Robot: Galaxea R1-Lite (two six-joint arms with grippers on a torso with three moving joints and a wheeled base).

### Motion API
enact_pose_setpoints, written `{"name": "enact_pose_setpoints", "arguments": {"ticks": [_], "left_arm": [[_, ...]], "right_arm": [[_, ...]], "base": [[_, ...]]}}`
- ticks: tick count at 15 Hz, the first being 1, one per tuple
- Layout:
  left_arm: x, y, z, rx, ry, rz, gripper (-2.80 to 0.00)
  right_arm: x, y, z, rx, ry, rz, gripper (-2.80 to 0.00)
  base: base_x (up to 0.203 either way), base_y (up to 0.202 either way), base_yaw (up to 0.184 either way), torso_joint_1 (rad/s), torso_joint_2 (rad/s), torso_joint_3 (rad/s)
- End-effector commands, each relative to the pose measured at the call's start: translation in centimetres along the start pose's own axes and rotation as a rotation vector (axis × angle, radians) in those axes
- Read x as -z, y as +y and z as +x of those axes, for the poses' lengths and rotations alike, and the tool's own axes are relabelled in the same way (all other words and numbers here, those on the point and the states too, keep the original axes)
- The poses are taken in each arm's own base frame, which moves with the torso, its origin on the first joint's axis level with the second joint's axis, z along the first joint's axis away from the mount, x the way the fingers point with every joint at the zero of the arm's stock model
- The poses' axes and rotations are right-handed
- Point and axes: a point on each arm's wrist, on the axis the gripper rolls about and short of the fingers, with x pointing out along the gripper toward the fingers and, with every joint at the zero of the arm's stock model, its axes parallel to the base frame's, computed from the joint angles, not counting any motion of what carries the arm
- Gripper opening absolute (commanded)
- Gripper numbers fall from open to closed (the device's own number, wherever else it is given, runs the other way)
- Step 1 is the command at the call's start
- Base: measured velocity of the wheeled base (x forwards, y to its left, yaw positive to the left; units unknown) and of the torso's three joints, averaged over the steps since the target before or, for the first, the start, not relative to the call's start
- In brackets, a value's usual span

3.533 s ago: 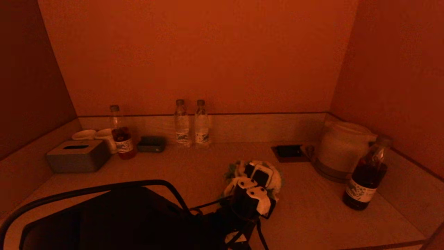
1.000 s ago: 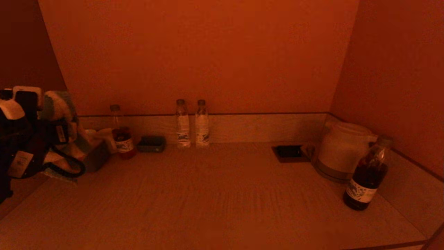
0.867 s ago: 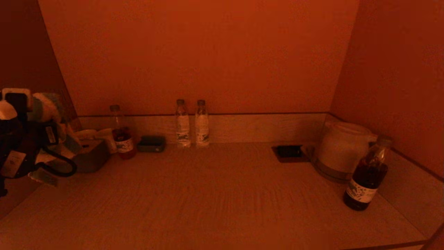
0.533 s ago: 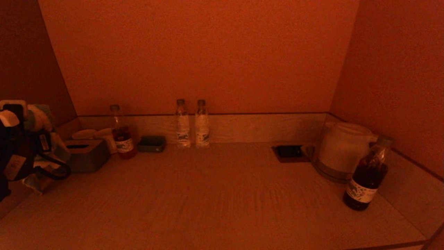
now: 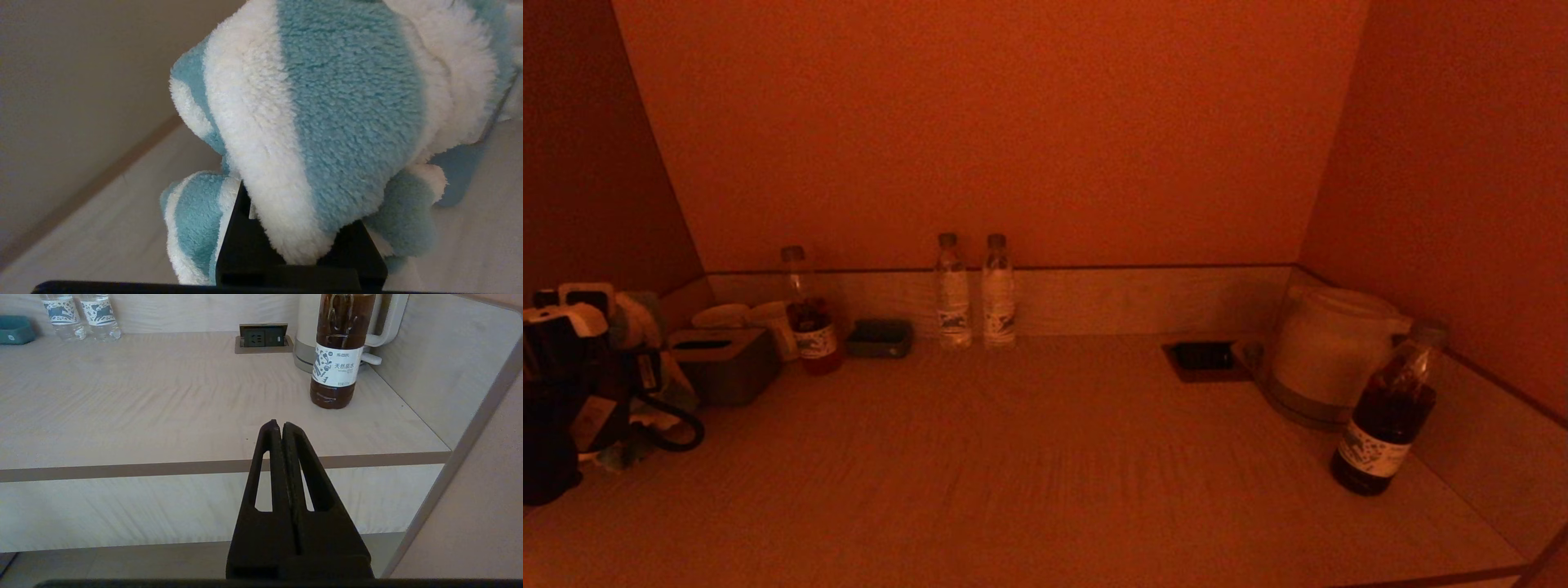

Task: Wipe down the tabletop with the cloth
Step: Place the tablecloth

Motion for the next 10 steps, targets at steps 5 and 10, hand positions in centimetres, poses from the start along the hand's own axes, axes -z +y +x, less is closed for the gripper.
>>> {"name": "enact_pose_setpoints", "arguments": {"ticks": [5, 10], "left_arm": [[0.7, -0.1, 2.3, -0.025, 0.062, 0.018, -2.8], [0.0, -0.2, 2.8, -0.009, 0.175, -0.011, -2.8]], "right_arm": [[0.0, 0.0, 0.0, 0.0, 0.002, 0.0, -2.8], [0.0, 0.0, 0.0, 0.0, 0.002, 0.0, -2.8]], "base": [[0.0, 0.0, 0.0, 0.0, 0.0, 0.0], [0.0, 0.0, 0.0, 0.0, 0.0, 0.0]]}}
